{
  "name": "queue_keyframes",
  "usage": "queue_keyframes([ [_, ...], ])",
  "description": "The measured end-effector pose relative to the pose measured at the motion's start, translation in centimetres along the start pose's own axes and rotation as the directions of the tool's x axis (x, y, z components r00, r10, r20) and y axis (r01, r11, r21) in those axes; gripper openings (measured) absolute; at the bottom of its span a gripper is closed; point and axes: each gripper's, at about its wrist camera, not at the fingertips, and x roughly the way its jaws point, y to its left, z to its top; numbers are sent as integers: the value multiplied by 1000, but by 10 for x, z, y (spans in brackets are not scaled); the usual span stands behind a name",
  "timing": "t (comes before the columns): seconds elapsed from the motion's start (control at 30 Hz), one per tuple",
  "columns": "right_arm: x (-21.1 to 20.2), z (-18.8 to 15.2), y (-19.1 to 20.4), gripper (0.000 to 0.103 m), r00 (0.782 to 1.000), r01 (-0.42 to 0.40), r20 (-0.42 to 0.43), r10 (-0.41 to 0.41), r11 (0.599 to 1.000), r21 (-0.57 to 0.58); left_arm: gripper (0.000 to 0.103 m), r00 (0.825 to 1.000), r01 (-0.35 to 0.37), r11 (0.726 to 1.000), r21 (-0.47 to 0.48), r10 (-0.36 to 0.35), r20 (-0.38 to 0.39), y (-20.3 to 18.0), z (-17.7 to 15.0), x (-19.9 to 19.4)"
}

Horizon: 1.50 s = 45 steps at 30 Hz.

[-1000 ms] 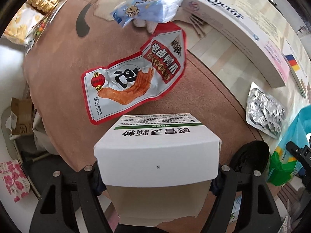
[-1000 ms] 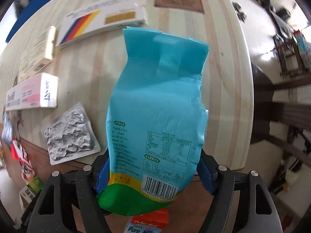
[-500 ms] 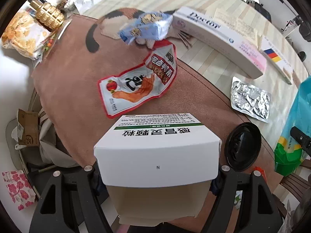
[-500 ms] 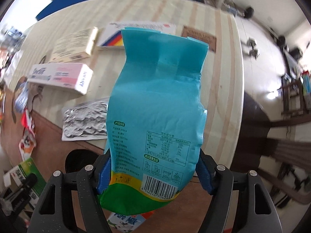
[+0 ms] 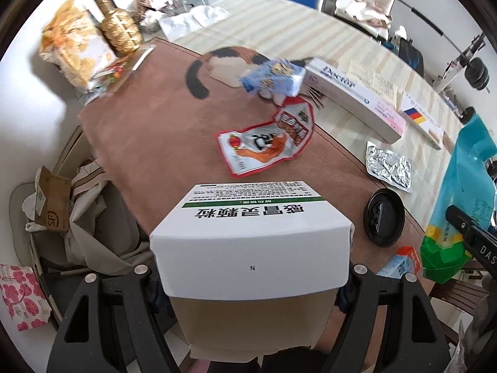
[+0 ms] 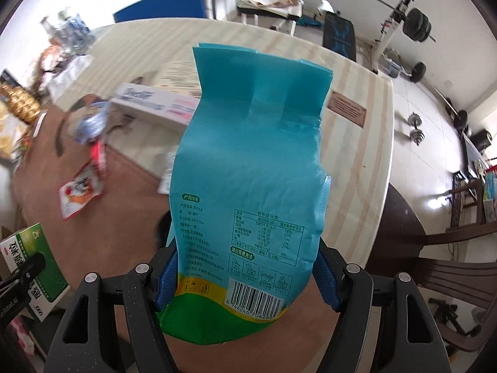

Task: Collect trash
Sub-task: 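Carry the white box and blue-green bag to the bin and release both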

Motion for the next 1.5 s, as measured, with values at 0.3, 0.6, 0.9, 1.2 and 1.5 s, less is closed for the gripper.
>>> queue_keyframes([
  [0.3, -47, -76, 97, 74, 995, -87, 31, 90, 990, -108, 74, 998, 33, 995, -92, -28, 52, 99, -73, -34],
  [0.6, -10, -201, 213, 74, 983, -170, -108, 146, 948, -268, 74, 998, -1, 976, -216, -12, -60, 214, -160, 22],
  [0.9, 123, -307, 295, 74, 942, -245, -318, 110, 872, -424, 74, 968, -23, 940, -339, -64, -243, 284, -225, 180],
  [1.2, 305, -363, 317, 74, 878, -314, -470, 86, 846, -432, 74, 908, 90, 895, -437, -254, -333, 307, -249, 356],
  [1.5, 420, -374, 332, 79, 840, -358, -537, 78, 823, -441, 97, 879, 113, 875, -471, -309, -363, 316, -258, 447],
])
